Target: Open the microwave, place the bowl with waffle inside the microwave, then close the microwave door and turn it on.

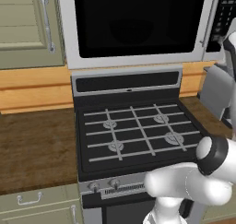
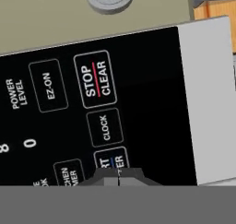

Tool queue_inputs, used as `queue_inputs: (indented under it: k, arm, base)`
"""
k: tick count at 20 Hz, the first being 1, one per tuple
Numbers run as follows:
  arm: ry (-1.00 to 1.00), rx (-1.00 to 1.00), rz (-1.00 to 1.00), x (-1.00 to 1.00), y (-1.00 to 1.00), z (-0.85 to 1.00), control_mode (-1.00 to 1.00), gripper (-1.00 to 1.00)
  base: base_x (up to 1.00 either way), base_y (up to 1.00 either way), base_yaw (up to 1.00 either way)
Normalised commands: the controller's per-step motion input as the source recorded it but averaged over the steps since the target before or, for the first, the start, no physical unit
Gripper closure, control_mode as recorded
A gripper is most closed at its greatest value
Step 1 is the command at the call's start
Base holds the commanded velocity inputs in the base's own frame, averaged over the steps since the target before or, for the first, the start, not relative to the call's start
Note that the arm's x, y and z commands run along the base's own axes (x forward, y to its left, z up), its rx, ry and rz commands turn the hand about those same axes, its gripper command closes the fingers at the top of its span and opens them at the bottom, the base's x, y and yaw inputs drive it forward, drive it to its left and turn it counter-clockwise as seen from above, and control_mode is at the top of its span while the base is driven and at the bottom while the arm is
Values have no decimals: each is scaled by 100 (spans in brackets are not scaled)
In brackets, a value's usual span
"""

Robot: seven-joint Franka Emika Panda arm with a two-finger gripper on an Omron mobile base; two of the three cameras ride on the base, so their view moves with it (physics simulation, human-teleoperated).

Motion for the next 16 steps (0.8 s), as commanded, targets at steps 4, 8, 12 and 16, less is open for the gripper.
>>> queue_inputs:
  k: [4, 8, 12, 16]
  arm:
    - [0, 0, 0, 36, -8, 0, -100, 100]
    - [0, 0, 0, 26, -11, 0, -100, 100]
    - [0, 0, 0, 30, -4, 0, -100, 100]
    - [0, 0, 0, 4, 0, 0, -100, 100]
  base:
    - [0, 0, 0]
    - [0, 0, 0]
    - [0, 0, 0]
    - [0, 0, 0]
